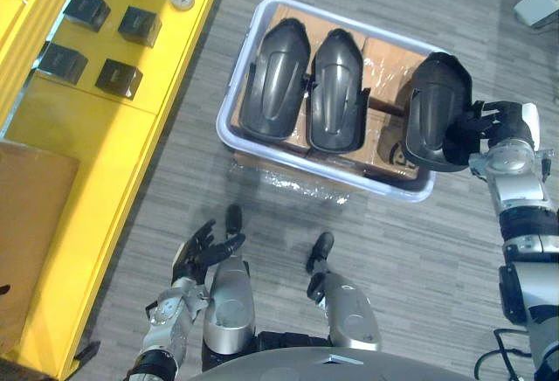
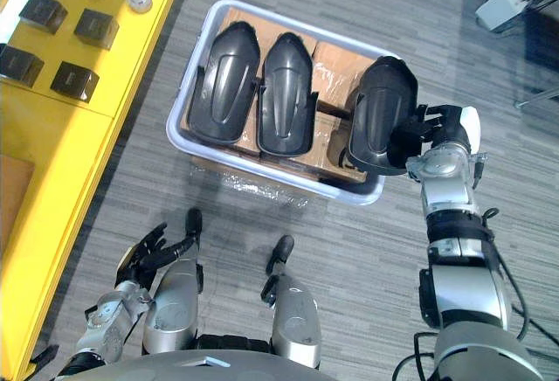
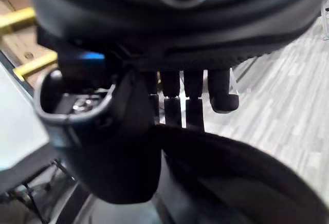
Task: Walk over and take three plastic housings, then place them on the shelf
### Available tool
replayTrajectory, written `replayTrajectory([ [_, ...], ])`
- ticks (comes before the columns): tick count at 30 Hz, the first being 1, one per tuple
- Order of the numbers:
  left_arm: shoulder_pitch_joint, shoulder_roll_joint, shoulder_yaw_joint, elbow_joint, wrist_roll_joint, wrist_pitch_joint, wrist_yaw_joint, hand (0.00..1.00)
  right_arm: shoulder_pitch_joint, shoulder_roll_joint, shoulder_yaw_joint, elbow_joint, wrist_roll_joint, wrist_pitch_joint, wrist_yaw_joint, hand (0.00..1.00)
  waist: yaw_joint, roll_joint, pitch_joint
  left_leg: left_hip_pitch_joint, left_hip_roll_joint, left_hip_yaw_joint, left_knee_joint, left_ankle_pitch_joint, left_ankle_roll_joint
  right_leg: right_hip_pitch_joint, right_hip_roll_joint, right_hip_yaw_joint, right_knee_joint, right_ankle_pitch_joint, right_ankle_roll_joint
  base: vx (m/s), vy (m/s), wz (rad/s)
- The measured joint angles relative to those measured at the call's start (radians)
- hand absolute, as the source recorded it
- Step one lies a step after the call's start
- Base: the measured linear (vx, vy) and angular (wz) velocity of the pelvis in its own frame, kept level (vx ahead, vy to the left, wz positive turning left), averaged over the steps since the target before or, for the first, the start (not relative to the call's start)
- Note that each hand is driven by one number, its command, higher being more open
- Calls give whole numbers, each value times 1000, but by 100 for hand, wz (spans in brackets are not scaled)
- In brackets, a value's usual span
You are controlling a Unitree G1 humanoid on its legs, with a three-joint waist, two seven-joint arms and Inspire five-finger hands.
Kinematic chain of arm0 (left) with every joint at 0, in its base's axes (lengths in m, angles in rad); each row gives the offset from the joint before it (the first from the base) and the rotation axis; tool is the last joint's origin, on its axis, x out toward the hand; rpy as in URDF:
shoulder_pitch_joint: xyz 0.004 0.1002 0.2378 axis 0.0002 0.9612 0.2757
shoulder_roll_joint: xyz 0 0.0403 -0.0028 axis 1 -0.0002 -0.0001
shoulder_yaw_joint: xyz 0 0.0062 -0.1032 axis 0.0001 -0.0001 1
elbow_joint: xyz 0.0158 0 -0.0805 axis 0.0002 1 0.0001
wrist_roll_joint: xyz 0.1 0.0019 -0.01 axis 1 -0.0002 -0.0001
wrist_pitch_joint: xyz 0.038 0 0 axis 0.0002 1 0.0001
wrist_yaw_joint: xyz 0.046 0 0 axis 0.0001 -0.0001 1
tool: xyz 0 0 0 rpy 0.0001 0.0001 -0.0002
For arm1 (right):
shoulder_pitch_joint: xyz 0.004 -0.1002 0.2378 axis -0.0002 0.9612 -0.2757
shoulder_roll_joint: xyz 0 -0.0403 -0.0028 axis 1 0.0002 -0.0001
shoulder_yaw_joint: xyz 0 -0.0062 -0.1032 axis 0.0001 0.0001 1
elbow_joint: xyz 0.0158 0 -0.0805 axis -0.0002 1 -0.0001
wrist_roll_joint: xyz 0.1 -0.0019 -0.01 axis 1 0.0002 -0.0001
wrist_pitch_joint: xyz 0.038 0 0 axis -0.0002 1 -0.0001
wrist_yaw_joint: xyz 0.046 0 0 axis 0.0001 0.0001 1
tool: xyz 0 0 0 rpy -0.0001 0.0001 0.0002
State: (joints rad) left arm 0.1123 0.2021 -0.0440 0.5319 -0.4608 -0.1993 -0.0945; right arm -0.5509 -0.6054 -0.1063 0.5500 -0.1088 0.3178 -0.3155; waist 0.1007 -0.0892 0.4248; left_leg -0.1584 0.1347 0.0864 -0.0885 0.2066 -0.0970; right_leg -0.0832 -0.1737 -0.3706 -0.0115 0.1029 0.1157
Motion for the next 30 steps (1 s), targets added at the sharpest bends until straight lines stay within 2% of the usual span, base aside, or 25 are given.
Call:
replayTrajectory([
  [2, 4, -6, 0, -154, 4, 13, 35, 100, 91, 66, -16, -130, -82, -1, -32, 0, -7, -9, -83, 10, -4, 12, 0, -12, -5, 22, -1, 3, -35, 11, 1, 119, -9, -7],
  [7, -82, -6, 33, -342, 4, 44, 123, 100, 156, 168, -16, -214, -225, -34, -58, 0, -25, 2, -190, 47, -4, 21, 0, -23, -14, 70, -2, 0, -64, 14, 1, 96, -21, -1],
  [10, -157, -6, 42, -404, -4, 106, 114, 100, 165, 184, -8, -214, -301, -54, -56, 0, -27, 17, -217, 72, -3, 30, 3, -23, -14, 95, -2, 1, -65, 14, 1, 26, -4, -1],
  [12, -182, -6, 34, -422, -21, 165, 83, 100, 165, 185, 2, -213, -333, -91, -42, 0, -34, 30, -242, 81, -2, 35, 0, -23, -14, 104, -2, 2, -66, 14, 1, -24, 1, -1],
  [16, -213, 6, -22, -373, -170, 337, 6, 100, 164, 179, 56, -211, -394, -183, -23, 0, -49, 44, -285, 90, 3, 51, -1, -25, -13, 104, 1, 11, -67, 18, -2, -66, 0, -9],
  [17, -234, 16, -55, -324, -202, 395, -20, 100, 163, 175, 83, -207, -412, -224, -17, 0, -49, 44, -295, 95, 5, 61, -1, -29, -9, 104, 2, 19, -68, 19, -2, -89, -5, -18],
  [18, -246, 19, -72, -297, -220, 423, -30, 100, 161, 172, 96, -204, -426, -247, -17, 0, -49, 43, -298, 96, 6, 66, -1, -33, -3, 104, 3, 21, -71, 20, -2, -100, -8, -12],
  [20, -278, 22, -126, -218, -290, 521, -47, 100, 142, 169, 138, -198, -459, -334, -17, 0, -63, 39, -301, 96, 11, 86, -1, -32, -3, 99, 3, 21, -73, 23, -4, -85, -6, -10],
  [22, -283, 22, -147, -182, -326, 558, -49, 100, 132, 169, 155, -198, -470, -385, -17, 0, -72, 37, -303, 96, 13, 94, -1, -31, -5, 97, 3, 22, -73, 22, -4, -54, -9, -8],
  [23, -283, 23, -157, -158, -343, 579, -48, 100, 128, 168, 167, -198, -476, -432, -17, 0, -77, 35, -304, 96, 15, 100, -1, -30, -5, 94, 3, 22, -73, 23, -5, -37, -12, -5],
  [28, -325, 32, -170, -96, -466, 595, -5, 100, 124, 167, 193, -167, -477, -522, -18, 0, -77, 28, -317, 94, 15, 106, -1, -25, 0, 89, 2, 23, -73, 30, -5, -6, -5, -2],
  [30, -359, 32, -172, -66, -560, 590, 8, 100, 124, 166, 215, -153, -494, -557, -18, 0, -77, 27, -323, 94, 14, 108, -1, -21, -8, 88, 1, 23, -73, 31, -6, 0, 0, 0],
])
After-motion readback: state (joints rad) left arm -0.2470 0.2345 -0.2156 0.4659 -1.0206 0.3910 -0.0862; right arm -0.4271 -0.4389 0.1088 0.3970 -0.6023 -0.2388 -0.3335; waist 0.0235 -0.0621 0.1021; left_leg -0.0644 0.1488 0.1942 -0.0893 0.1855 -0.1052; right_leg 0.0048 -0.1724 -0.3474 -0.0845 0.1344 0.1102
